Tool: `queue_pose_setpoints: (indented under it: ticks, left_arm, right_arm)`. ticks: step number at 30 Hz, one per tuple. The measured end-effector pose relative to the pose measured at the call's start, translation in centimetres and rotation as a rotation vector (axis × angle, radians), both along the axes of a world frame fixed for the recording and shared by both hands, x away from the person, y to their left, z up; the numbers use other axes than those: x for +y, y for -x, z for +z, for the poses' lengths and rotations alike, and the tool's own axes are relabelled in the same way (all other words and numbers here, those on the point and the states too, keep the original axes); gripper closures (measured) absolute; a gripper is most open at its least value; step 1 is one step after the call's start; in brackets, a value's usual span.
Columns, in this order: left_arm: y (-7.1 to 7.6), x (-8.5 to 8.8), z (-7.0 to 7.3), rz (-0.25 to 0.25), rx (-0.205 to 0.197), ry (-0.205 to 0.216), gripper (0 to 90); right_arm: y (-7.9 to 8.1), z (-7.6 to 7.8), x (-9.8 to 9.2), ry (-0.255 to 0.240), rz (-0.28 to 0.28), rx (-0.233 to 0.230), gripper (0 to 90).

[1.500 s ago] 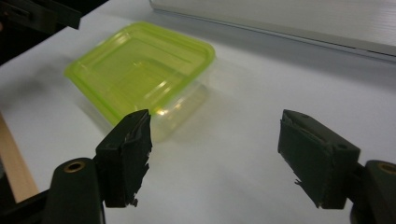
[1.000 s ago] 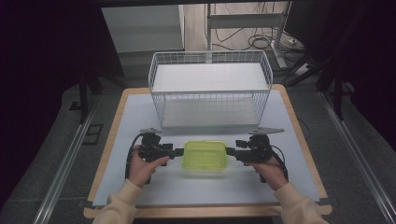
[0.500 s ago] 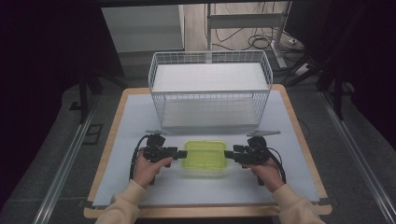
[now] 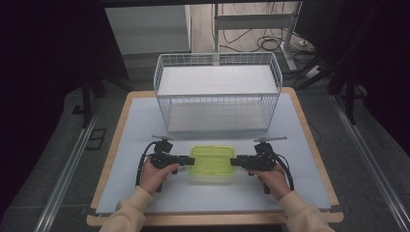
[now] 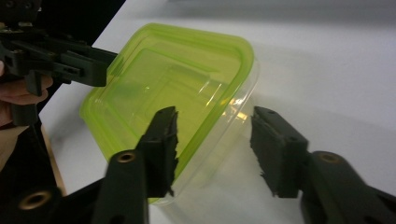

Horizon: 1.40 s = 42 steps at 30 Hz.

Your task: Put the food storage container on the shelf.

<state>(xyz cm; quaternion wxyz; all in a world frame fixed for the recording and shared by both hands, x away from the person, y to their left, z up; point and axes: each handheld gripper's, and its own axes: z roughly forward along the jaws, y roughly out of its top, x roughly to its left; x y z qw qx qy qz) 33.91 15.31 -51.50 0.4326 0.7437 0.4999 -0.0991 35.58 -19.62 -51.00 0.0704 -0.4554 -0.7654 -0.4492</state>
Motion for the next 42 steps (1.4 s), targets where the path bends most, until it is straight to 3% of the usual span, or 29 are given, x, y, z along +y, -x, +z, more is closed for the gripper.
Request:
queue_pose_setpoints:
  ticks: [6, 10, 12, 15, 17, 20, 29, 42]
  left_arm:
    - [-0.1, 0.1, -0.4, 0.009, 0.021, 0.049, 69.0]
    - [0.2, 0.1, -0.1, -0.003, 0.015, 0.050, 71.6]
    - [0.6, 0.0, 0.2, -0.003, 0.007, 0.072, 73.9]
    - [0.8, 0.1, 0.6, -0.017, -0.009, 0.071, 78.4]
    - [1.0, 0.0, 0.7, -0.010, -0.025, 0.058, 80.7]
    - [1.3, -0.1, 0.9, -0.011, -0.042, 0.042, 80.8]
    - [1.7, 0.1, 1.3, -0.014, -0.064, 0.058, 80.9]
    - [2.1, 0.2, 2.6, -0.010, -0.111, 0.068, 81.0]
  right_arm:
    - [-0.2, -0.6, 0.3, -0.030, -0.005, 0.050, 65.5]
    - [-0.3, -0.5, 0.0, -0.052, -0.011, 0.067, 69.3]
    - [-0.2, -0.3, -0.3, -0.085, -0.021, 0.085, 74.0]
    - [0.0, 0.1, -0.7, -0.121, -0.036, 0.102, 79.3]
    - [0.1, 0.4, -0.8, -0.140, -0.037, 0.098, 81.2]
    - [0.3, 0.5, -0.7, -0.128, -0.034, 0.080, 81.2]
    - [0.6, 1.1, -0.7, -0.136, -0.022, 0.068, 81.1]
    - [1.1, 2.4, -0.7, -0.145, -0.016, 0.006, 81.1]
